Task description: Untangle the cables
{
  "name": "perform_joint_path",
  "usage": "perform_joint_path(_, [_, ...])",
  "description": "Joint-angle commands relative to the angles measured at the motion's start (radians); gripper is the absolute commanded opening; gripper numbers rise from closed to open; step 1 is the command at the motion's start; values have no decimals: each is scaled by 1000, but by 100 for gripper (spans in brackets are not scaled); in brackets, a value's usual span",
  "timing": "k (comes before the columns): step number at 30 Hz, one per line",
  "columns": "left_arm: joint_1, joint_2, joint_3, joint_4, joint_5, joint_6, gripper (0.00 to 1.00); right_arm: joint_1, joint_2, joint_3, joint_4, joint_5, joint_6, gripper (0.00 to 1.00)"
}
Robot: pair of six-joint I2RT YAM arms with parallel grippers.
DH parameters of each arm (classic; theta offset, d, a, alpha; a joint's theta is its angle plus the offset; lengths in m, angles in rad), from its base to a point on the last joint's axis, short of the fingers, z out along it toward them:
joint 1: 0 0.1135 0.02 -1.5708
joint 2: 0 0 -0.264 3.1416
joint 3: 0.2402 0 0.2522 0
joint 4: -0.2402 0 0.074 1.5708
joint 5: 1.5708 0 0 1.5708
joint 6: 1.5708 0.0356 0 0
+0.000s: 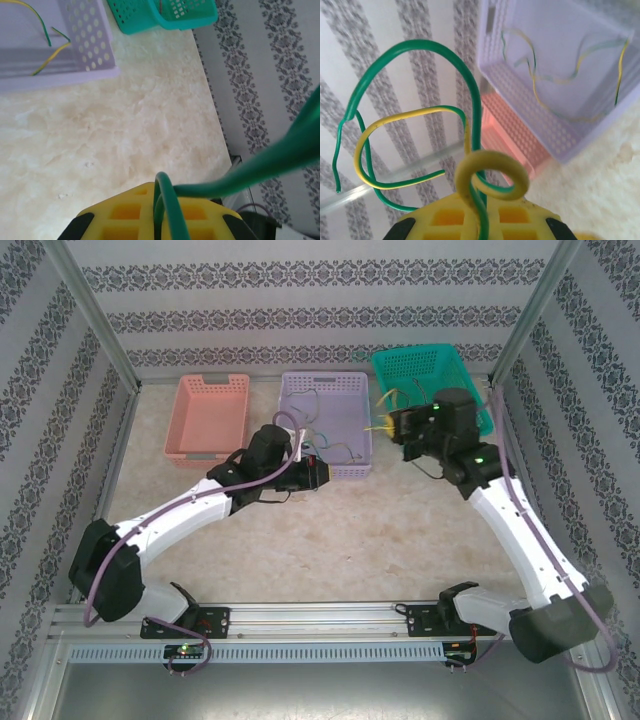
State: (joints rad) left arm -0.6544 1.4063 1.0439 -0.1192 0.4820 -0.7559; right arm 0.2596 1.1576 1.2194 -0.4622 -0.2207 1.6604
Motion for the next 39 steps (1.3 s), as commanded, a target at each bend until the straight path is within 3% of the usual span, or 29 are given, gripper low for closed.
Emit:
perform_joint_path(1, [-7, -65, -36, -91, 68, 72, 0, -107, -21, -25, -42, -87, -100, 0])
perform_joint_path(7, [-6, -108, -43, -97, 129, 43, 0, -151, 15, 0, -229, -62, -359, 0])
perform_joint_path(16, [-5, -7, 45, -154, 203, 53, 0, -88, -93, -481, -174, 11, -424, 0])
perform_joint_path(17, [-7, 6, 52, -167, 211, 61, 0, -90, -76, -496, -165, 13, -458, 3])
perform_joint_path(18, [-6, 17, 57, -179, 221, 70, 0, -88, -51, -493, -168, 15, -500, 16])
perform_joint_path(20, [-6, 42, 74, -211, 238, 93, 0, -87, -3, -455, -184, 2, -586, 38])
perform_joint_path(23, [-6, 84, 116, -278, 265, 136, 0, -44, 6, -331, -221, 12, -743, 49])
perform_joint_path(27, [-5, 125, 167, -344, 269, 173, 0, 69, -4, -157, -234, 30, -971, 47])
perform_joint_path(30, [-5, 147, 197, -373, 273, 189, 0, 150, 25, -77, -165, -108, -1122, 40])
perform_joint_path(33, [-5, 159, 210, -380, 283, 194, 0, 245, 97, 16, -174, -204, -1246, 42])
perform_joint_path(39, [-5, 164, 226, -406, 294, 214, 0, 319, 202, 86, -209, -219, -1294, 41])
